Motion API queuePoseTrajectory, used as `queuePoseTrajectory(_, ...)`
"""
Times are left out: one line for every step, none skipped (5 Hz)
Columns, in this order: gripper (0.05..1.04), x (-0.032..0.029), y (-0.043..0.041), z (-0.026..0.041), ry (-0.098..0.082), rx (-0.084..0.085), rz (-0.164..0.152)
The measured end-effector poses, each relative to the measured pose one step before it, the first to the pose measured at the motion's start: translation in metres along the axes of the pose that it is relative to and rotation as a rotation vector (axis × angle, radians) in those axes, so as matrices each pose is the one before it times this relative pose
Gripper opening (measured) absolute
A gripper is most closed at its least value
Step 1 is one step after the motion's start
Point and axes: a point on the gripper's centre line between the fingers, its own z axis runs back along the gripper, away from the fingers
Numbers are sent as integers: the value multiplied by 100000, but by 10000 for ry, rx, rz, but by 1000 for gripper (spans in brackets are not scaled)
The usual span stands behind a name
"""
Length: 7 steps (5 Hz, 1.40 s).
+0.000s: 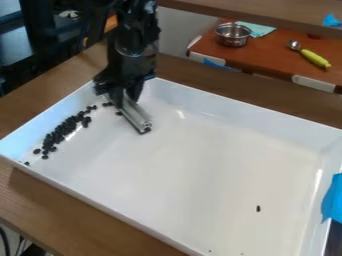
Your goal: Sweep into pile
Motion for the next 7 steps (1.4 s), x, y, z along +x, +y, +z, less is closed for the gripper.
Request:
queuePoseTrajectory(348,-12,1358,-263,123,246,26)
queuePoseTrajectory(348,135,786,-162,-40,131,3)
queuePoseTrajectory(348,-205,1247,-37,-103,54,-84)
queuePoseTrajectory(348,-327,1553,64,-160,-243,-201)
queuePoseTrajectory(348,-451,1353,136,-317,-255,-382)
queuePoseTrajectory(348,-163,910,58,-500,-238,-667)
queuePoseTrajectory(348,-18,678,47,-445,21,-958)
